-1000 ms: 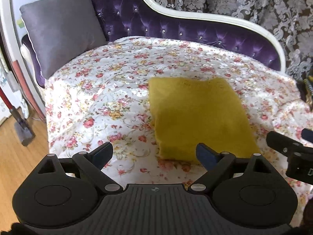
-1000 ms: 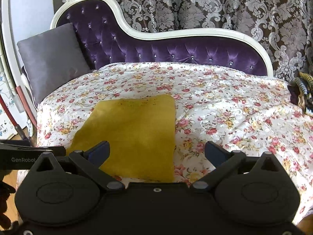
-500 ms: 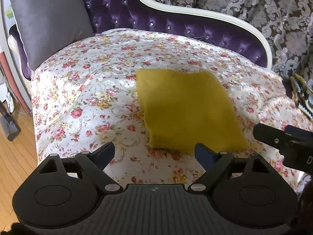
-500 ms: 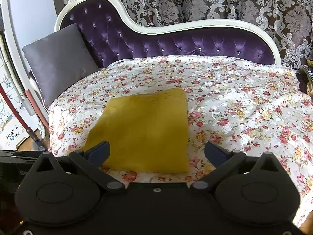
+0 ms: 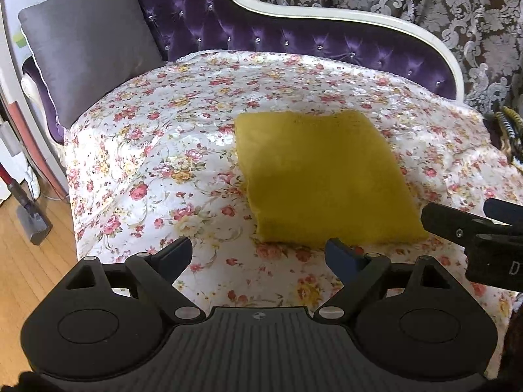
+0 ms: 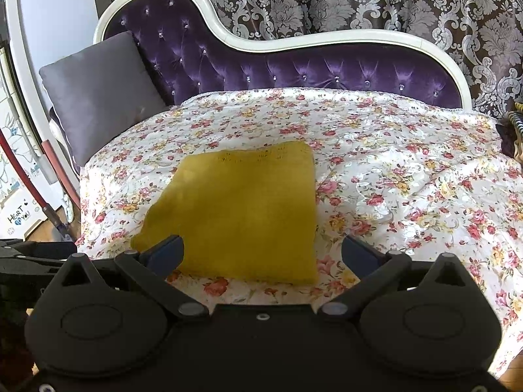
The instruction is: Fold small clothes
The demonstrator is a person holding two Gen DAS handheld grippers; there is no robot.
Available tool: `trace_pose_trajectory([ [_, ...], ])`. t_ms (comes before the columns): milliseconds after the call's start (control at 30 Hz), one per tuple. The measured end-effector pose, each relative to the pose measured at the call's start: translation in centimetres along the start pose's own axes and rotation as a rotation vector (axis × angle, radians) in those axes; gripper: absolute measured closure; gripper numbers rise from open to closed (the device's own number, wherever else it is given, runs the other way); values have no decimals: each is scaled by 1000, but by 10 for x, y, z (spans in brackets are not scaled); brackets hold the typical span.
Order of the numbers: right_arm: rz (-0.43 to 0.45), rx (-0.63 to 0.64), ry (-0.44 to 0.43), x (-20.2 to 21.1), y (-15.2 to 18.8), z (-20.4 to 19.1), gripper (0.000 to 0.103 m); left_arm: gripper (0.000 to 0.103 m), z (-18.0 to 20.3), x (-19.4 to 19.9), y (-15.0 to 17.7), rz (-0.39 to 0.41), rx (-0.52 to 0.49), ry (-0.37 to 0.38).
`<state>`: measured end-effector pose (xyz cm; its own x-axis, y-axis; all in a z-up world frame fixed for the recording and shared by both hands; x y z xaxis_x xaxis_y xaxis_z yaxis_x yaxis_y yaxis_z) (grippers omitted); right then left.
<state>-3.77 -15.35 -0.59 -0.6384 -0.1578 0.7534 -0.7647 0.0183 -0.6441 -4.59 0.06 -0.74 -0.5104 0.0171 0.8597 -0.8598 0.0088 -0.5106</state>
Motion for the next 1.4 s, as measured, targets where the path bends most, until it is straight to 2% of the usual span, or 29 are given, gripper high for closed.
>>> trace_pose_trajectory([
  [933, -10, 6, -14, -7, -4, 1, 0, 14, 5, -11, -2, -54, -8, -6],
  [1133, -19, 11, -15, -10, -7, 2, 0, 14, 6, -6, -5, -42, -14, -25],
  [1400, -48, 57, -2, -17, -12, -2, 0, 15, -5, 4, -9, -11, 28, -48],
])
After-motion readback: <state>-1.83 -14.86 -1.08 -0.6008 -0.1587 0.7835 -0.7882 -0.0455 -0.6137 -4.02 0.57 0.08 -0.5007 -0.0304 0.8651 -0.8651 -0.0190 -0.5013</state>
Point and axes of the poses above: each gripper's, at about its wrist camera, not at the fingertips, and x roughly against the way its jaws point, z to its right, y to its underside, the point moved 2 cm from there along -x, roughly the way its jaws point, and after that the axes turned 10 degrees about -z, right-handed, at the moved point
